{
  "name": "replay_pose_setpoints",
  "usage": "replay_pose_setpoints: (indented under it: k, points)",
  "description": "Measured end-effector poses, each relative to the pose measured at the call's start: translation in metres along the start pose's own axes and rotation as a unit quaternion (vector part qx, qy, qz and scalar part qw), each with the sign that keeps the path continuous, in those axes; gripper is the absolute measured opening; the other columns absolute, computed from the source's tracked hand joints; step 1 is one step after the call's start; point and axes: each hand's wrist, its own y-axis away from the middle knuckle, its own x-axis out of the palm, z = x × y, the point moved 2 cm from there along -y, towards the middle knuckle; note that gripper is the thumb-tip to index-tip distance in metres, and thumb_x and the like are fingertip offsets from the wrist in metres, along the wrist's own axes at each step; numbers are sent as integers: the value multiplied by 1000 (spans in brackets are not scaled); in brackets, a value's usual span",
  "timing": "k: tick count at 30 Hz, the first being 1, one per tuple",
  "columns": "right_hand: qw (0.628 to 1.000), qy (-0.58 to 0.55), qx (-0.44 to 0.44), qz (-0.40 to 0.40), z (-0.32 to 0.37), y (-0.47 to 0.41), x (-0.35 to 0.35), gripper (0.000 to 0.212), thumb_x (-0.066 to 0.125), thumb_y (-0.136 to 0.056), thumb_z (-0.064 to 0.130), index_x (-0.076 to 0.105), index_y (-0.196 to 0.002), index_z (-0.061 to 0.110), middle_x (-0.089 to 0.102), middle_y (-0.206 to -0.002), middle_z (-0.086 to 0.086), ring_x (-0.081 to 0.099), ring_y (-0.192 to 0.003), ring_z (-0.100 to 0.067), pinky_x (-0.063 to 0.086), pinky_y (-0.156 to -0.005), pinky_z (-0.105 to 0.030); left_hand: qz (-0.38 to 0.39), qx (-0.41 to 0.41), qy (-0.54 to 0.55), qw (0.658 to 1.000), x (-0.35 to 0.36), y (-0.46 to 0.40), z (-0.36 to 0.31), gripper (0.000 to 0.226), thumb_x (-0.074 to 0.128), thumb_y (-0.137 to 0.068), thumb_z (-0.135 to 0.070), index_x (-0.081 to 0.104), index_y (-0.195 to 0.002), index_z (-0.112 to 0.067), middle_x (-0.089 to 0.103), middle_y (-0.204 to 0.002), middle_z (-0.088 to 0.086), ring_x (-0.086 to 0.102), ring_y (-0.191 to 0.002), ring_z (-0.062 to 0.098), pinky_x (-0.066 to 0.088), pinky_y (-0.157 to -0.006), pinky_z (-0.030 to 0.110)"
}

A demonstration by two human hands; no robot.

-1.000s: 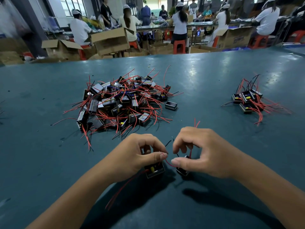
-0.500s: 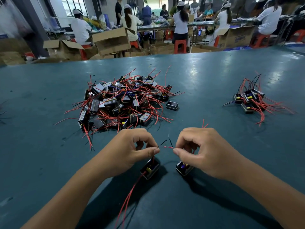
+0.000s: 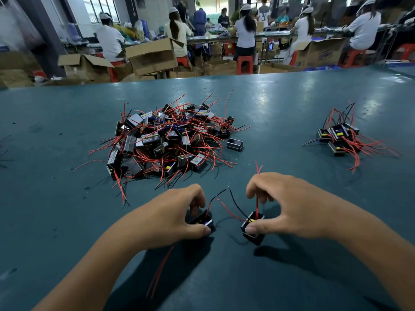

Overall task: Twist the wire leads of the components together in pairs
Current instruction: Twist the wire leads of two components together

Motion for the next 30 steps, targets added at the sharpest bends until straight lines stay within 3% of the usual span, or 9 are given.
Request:
replay_pose_setpoints:
  k: [4,7,13,18,21,24,27,30]
  points:
    - [997,42,-16,69,4,-2,7,66,57,-68,84,42,-122,48,47,-91,32,44,-90,10,37,-82,-14,-4,12,-10,1000,-6,0,3,24,75,-83,-44,57,-95,-33,57,-92,-18,52,-86,0,40,-70,14]
    - [989,91,-16,111,2,-4,6,48,58,-82,71,51,-118,41,43,-85,27,43,-89,2,41,-86,-23,-4,15,-12,1000,-9,0,5,21,75,-84,-39,60,-97,-33,56,-93,-18,53,-86,1,44,-76,21]
    - [976,170,133,-35,-3,-6,5,44,56,-77,76,51,-88,33,60,-85,13,53,-81,-12,38,-62,-31,3,31,-5,1000,-12,-2,11,21,77,-84,-33,64,-100,-34,56,-94,-17,53,-86,-1,38,-73,8]
    - [967,195,164,-27,-4,-6,7,42,55,-81,73,56,-99,35,60,-93,13,55,-89,-12,35,-61,-30,10,14,-12,1000,-14,-1,17,20,75,-85,-38,63,-100,-34,58,-94,-18,54,-85,-2,41,-71,11]
    - [969,211,130,-16,0,-5,6,39,51,-85,71,58,-103,37,46,-94,14,49,-99,-10,42,-75,-27,12,-3,-13,1000,-12,-1,18,28,73,-85,-45,59,-107,-35,58,-90,-17,54,-81,0,42,-68,16]
    - [967,232,105,-26,10,-8,9,41,47,-87,70,56,-99,32,41,-98,10,40,-97,-12,37,-86,-26,19,-33,24,999,-1,-6,12,52,68,-87,-52,39,-127,-39,57,-76,-8,52,-65,6,42,-63,27]
    - [967,224,114,-48,28,-15,22,46,39,-89,72,45,-89,27,42,-92,6,51,-96,-18,34,-74,-29,-2,-40,73,997,19,-12,-3,63,68,-85,-57,31,-132,-37,58,-68,-3,51,-58,6,40,-58,30]
    - [976,165,133,-54,37,-15,34,43,38,-91,70,40,-89,27,52,-90,7,60,-91,-21,34,-64,-32,-22,-53,131,990,32,-16,-13,67,68,-84,-59,32,-134,-35,65,-73,0,55,-59,6,42,-58,29]
